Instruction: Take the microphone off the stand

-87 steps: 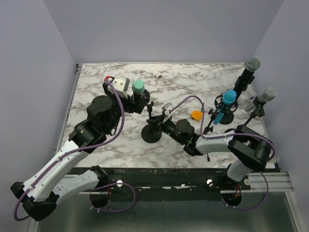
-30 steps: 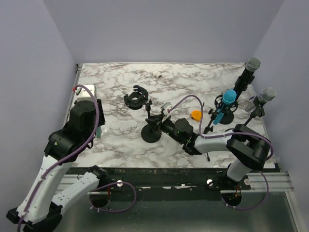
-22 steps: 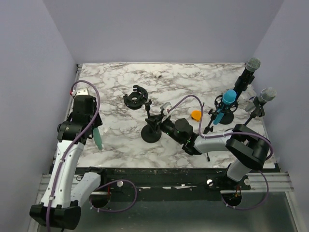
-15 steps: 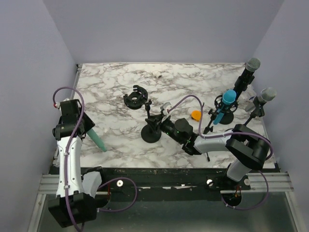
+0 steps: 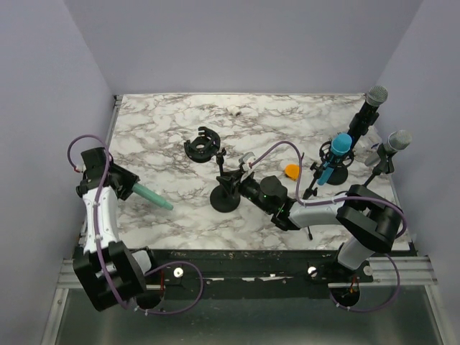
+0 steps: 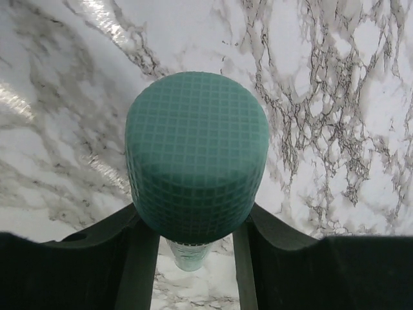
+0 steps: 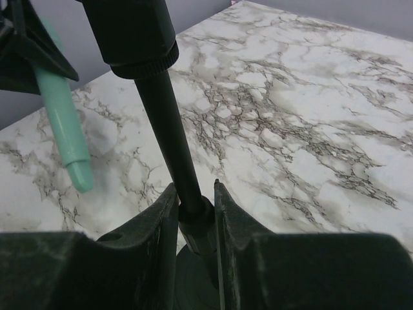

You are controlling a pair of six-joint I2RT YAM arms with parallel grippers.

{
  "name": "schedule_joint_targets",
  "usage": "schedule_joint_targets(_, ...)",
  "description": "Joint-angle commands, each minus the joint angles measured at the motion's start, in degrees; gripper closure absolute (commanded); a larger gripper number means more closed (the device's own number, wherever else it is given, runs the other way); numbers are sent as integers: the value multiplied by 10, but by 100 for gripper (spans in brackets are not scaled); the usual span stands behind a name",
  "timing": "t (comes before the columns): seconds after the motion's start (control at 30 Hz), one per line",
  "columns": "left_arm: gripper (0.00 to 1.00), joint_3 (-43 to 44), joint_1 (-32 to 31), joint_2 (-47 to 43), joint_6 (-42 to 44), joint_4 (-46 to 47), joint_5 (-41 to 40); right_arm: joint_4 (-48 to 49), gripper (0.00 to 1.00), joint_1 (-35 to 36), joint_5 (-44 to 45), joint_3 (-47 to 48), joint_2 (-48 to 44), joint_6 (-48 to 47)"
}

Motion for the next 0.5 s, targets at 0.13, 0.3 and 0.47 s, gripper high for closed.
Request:
schedule_joint_targets(0.13, 100, 87, -47, 236, -119, 110, 88, -41, 99, 7, -3, -12, 5, -1)
schedule_joint_targets(0.3, 100, 172, -98, 344, -201, 134, 90, -42, 99, 7, -4, -10, 7, -2)
schedule_joint_targets(0.47, 100, 341, -174, 448, -235, 82, 52, -44, 99, 7, 2, -10, 2, -5)
